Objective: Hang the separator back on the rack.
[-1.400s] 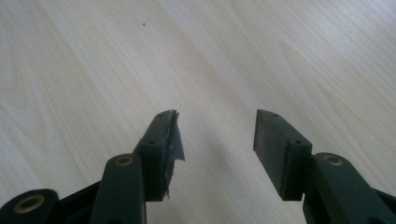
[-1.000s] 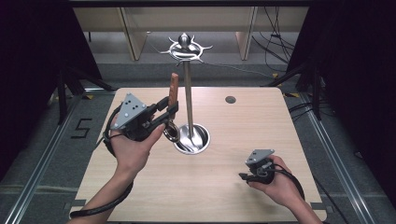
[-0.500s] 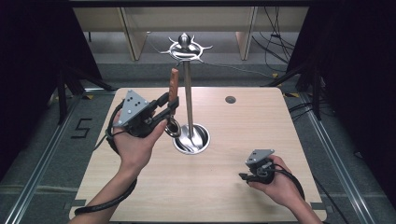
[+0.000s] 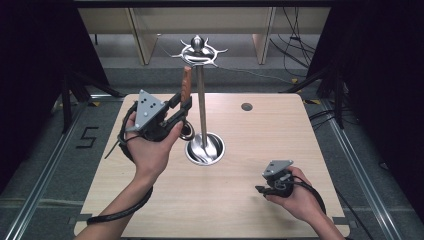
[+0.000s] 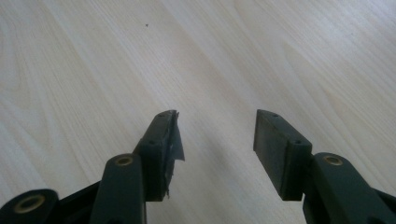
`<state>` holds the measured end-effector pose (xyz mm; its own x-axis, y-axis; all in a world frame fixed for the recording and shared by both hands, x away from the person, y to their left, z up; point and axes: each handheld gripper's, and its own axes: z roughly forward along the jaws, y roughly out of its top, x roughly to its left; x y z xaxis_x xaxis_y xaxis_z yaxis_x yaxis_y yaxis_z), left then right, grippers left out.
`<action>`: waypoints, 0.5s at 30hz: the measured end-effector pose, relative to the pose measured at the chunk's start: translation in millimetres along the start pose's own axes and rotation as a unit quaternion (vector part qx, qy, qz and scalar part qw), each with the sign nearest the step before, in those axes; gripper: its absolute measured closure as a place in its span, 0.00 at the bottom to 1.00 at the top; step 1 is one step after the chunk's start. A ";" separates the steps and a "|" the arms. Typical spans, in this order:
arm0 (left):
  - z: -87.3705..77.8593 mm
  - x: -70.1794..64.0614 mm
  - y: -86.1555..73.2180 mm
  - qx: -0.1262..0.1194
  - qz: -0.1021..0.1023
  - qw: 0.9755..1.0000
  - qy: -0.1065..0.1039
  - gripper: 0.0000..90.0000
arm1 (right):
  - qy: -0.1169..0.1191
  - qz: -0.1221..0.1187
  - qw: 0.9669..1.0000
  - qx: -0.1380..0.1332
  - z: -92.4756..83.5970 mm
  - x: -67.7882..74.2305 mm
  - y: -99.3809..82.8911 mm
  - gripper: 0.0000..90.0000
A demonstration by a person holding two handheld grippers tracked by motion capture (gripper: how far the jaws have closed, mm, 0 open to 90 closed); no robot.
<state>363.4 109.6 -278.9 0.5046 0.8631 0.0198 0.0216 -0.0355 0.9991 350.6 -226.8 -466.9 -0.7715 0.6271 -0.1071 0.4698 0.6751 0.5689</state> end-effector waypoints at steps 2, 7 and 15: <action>1.2 -0.9 0.3 0.001 0.001 1.000 0.006 0.74 | 0.000 0.001 1.000 -0.001 0.0 -0.2 -0.2 0.56; 3.7 -1.9 -0.1 0.008 0.002 1.000 0.029 0.74 | 0.006 0.003 1.000 0.007 -0.9 0.1 0.2 0.56; 10.3 -5.3 -0.6 0.009 0.017 0.999 0.047 0.74 | 0.008 -0.002 1.000 0.009 -0.5 -0.5 0.5 0.56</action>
<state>369.7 99.9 -279.9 0.4228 0.9044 0.0584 0.0218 -0.0745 0.9970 351.0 -227.1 -466.2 -0.7802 0.6180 -0.0968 0.4736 0.6846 0.5541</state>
